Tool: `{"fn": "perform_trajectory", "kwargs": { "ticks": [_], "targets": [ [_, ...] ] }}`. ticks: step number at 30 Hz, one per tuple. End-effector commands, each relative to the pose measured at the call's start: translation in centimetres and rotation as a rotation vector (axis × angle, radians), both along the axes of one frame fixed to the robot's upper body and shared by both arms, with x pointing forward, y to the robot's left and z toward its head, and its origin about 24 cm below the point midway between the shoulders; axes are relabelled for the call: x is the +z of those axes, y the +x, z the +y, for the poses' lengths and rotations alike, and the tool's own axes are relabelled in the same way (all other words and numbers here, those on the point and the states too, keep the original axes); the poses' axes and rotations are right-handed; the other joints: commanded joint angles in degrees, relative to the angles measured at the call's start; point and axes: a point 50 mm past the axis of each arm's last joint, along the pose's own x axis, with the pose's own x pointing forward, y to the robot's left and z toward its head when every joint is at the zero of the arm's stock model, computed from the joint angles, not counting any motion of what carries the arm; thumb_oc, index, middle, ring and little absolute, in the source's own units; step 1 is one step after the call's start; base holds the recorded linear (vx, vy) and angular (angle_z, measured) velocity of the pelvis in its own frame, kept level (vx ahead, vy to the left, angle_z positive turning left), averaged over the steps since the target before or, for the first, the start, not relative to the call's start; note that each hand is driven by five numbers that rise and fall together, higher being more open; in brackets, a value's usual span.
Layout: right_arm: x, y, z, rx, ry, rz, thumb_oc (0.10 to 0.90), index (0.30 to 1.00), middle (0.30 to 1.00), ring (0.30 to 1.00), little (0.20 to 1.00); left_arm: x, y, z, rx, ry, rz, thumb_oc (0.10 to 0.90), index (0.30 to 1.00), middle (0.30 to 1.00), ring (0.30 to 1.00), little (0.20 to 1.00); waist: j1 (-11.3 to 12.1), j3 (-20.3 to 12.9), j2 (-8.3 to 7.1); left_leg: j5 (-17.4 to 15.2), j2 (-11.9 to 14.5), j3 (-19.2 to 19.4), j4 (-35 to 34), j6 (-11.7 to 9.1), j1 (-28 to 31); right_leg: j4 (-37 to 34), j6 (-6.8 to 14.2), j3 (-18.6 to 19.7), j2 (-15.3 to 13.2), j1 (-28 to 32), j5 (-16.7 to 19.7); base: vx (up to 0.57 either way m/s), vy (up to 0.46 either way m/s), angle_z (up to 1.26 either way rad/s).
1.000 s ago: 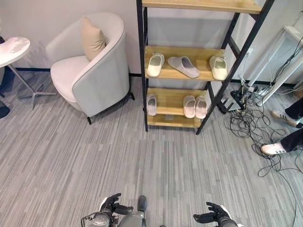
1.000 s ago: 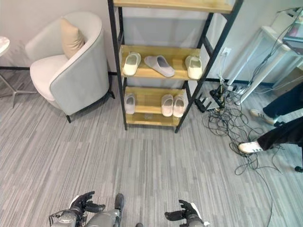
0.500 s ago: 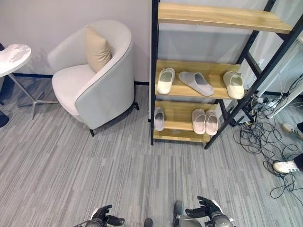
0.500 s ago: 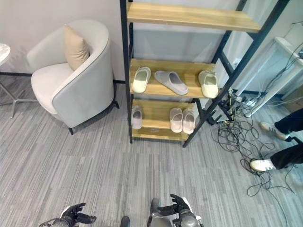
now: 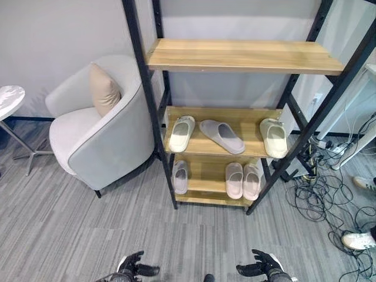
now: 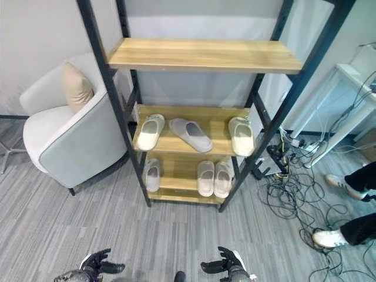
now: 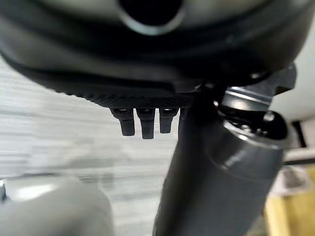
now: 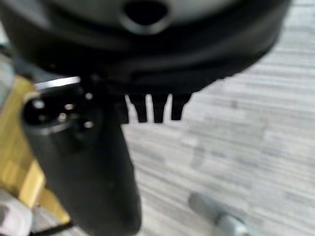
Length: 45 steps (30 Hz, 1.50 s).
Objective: Arrange the slippers neatly on the shoe rack.
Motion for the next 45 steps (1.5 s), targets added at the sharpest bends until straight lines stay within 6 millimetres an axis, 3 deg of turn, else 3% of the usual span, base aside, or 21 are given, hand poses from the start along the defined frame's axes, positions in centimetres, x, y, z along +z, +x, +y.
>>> {"fn": "perform_trajectory", "kwargs": {
  "ticks": [1, 4, 7, 10, 11, 12, 13, 14, 16, 18, 22, 24, 27, 30, 32, 36, 45],
  "targets": [
    [1.1, 0.9, -2.0, -0.014, -0.05, -0.068, 0.8, 0.9, 0.9, 0.9, 0.9, 0.5, 1.6, -0.5, -0.063, 0.013, -0.051, 0.8, 0.9, 0.9, 0.9, 0.9, 2.24, 2.07, 2.11, 6.17, -4.5, -0.04, -15.69, 2.64, -2.21, 3.58, 8.08, 1.53, -0.15, 1.51, -9.12, 0.27, -0.009, -0.14],
    [1.1, 0.8, -2.0, -0.017, -0.052, -0.059, 0.8, 0.9, 0.9, 0.9, 0.9, 0.5, 1.4, -0.4, -0.064, 0.016, -0.048, 0.8, 0.9, 0.9, 0.9, 0.9, 3.58, 2.09, 3.83, 12.91, -6.11, -0.38, -24.39, 1.93, -3.91, 3.11, 7.72, 3.41, 2.72, 4.52, -10.74, 0.28, 0.014, -0.21],
    [0.9, 0.8, -1.6, 0.008, -0.05, -0.047, 0.8, 0.9, 0.9, 0.9, 0.9, 0.2, 0.4, 0.1, -0.033, 0.017, -0.019, 0.8, 0.9, 0.9, 0.9, 0.9, 5.15, 0.91, 4.03, 12.94, -7.08, -2.13, -25.87, 3.51, -2.89, 4.51, 7.37, 5.01, 3.64, 5.9, -12.7, 0.22, 0.04, -0.48],
    [0.5, 0.3, -1.2, 0.026, -0.048, -0.025, 0.8, 0.9, 0.9, 0.9, 0.9, -0.3, -1.0, 0.5, 0.006, 0.008, 0.022, 0.8, 0.9, 0.9, 0.9, 0.9, 6.39, -0.83, 3.41, 12.18, -7.39, -2.61, -26.67, 4.7, -0.68, 9.0, 8.5, 4.41, 2.65, 6.57, -14.31, 0.29, 0.08, -0.44],
    [0.5, 0.4, -1.0, 0.047, -0.048, -0.023, 0.8, 0.9, 0.9, 0.9, 0.9, -0.3, -1.3, 0.8, 0.016, 0.01, 0.031, 0.8, 0.9, 0.9, 0.9, 0.9, 6.66, -1.0, 3.73, 11.32, -7.04, -2.48, -27.84, 5.99, 1.66, 19.19, 11.19, 2.45, 1.36, 2.99, -12.91, 0.13, 0.094, -0.3],
    [0.6, 0.7, -1.0, 0.054, -0.046, -0.03, 0.8, 0.9, 0.9, 0.9, 0.9, -0.2, -1.1, 0.8, 0.011, 0.011, 0.026, 0.8, 0.9, 0.9, 0.9, 0.9, 5.99, -0.5, 4.25, 11.06, -6.81, -3.04, -28.3, 6.47, 3.03, 25.25, 12.91, 1.83, 0.41, -0.77, -10.42, 0.13, 0.094, -0.46],
    [0.6, 0.8, -0.9, 0.055, -0.046, -0.03, 0.8, 0.9, 0.9, 0.9, 0.9, -0.2, -1.1, 0.8, 0.012, 0.011, 0.026, 0.8, 0.9, 0.9, 0.9, 0.9, 5.94, -0.51, 4.14, 11.08, -6.94, -3.05, -28.3, 6.5, 2.98, 25.63, 12.95, 1.8, 0.26, -0.98, -10.65, 0.1, 0.074, -0.21],
    [0.8, 1.1, -0.8, 0.057, -0.04, -0.042, 0.8, 0.9, 0.9, 0.9, 0.9, -0.1, -0.7, 1.1, -0.003, 0.026, 0.017, 0.8, 0.9, 0.9, 0.9, 0.9, 4.52, -0.12, 4.99, 10.2, -6.69, -4.71, -28.89, 7.12, 5.25, 31.58, 14.26, 1.73, -0.94, -5.22, -8.44, 0.08, 0.04, 0.08],
    [0.8, 1.1, -0.8, 0.056, -0.037, -0.044, 0.8, 0.9, 0.9, 0.9, 0.9, 0.0, -0.6, 1.1, -0.008, 0.027, 0.013, 0.8, 0.9, 0.9, 0.9, 0.9, 3.85, 0.11, 5.29, 9.63, -6.85, -5.62, -29.07, 7.35, 6.27, 31.99, 13.94, 2.11, -1.65, -6.37, -8.85, 0.14, 0.02, 0.47],
    [0.8, 1.1, -0.5, 0.053, -0.027, -0.05, 0.8, 0.9, 0.9, 0.9, 0.9, 0.0, -0.4, 0.9, -0.014, 0.026, 0.009, 0.8, 0.9, 0.9, 0.9, 0.9, 2.58, 0.28, 5.87, 8.55, -6.71, -7.87, -29.35, 7.35, 7.79, 26.46, 12.29, 5.17, -1.65, -9.1, -10.16, 0.2, -0.054, 0.54],
    [0.9, 1.4, -0.7, 0.041, -0.025, -0.057, 0.8, 0.9, 0.9, 0.9, 0.9, 0.1, 0.0, 0.6, -0.036, 0.033, 0.004, 0.8, 0.9, 0.9, 0.9, 0.9, 1.04, 0.77, 5.43, 7.03, -7.26, -10.36, -29.3, 6.72, 9.4, 15.52, 12.11, 10.32, -1.55, -11.03, -7.31, 0.14, -0.092, 0.5],
    [0.9, 1.4, -0.7, 0.048, -0.028, -0.058, 0.8, 0.9, 0.9, 0.9, 0.9, 0.0, -0.1, 0.7, -0.024, 0.036, 0.007, 0.8, 0.9, 0.9, 0.9, 0.9, 0.57, 0.81, 4.58, 5.26, -7.44, -11.41, -29.16, 5.92, 11.03, 9.84, 12.89, 8.87, -3.03, -10.38, -4.56, 0.2, -0.179, 0.41],
    [0.7, 0.8, -0.7, 0.043, -0.025, -0.05, 0.8, 0.9, 0.9, 0.9, 0.9, -0.1, -0.2, 0.6, 0.007, 0.023, 0.005, 0.8, 0.9, 0.9, 0.9, 0.9, 0.83, -0.58, 3.77, 4.73, -6.27, -13.21, -29.51, 4.71, 11.72, 8.61, 11.7, 10.19, -1.68, -8.17, -5.13, 0.17, -0.178, 0.52],
    [0.8, 0.7, -0.8, 0.034, -0.022, -0.058, 0.8, 0.9, 0.9, 0.9, 0.9, -0.1, 0.0, 0.3, -0.017, 0.024, 0.008, 0.8, 0.9, 0.9, 0.9, 0.9, 0.28, -0.6, 3.73, 4.74, -5.77, -14.11, -28.96, 3.71, 10.82, 8.27, 11.05, 8.92, -1.47, -7.44, -5.77, 0.05, -0.12, 0.49],
    [0.9, 0.8, -1.0, 0.019, -0.026, -0.07, 0.8, 0.9, 0.9, 0.9, 0.9, 0.0, 0.6, -0.3, -0.045, 0.016, -0.004, 0.8, 0.9, 0.9, 0.9, 0.9, -0.14, -0.19, 3.57, 4.67, -5.19, -13.23, -27.37, 2.93, 8.87, 7.75, 10.53, 6.73, -1.91, -6.72, -6.41, -0.01, -0.086, 0.5],
    [1.4, 1.3, -1.2, 0.011, -0.028, -0.107, 0.8, 0.9, 0.9, 0.9, 0.9, 0.2, 1.5, -1.2, -0.098, 0.014, -0.021, 0.8, 0.9, 0.9, 0.9, 0.9, -1.15, 0.48, 3.55, 5.45, -2.68, -6.36, -27.31, 2.96, 6.65, 7.4, 10.07, 2.82, -2.71, -4.92, -7.39, -0.02, -0.007, 0.73],
    [2.5, 3.4, 1.4, 0.167, 0.039, -0.186, 0.8, 0.9, 0.9, 0.9, 0.9, 0.0, 0.4, -0.6, -0.119, 0.029, 0.012, 0.8, 0.9, 0.9, 0.9, 0.9, -0.45, -1.41, 2.71, 5.84, -2.56, -5.46, -31.78, 3.56, 10.61, 5.37, 10.55, 3.92, -2.55, -2.56, -6.95, 0.05, 0.043, 0.06]
  ]
}}
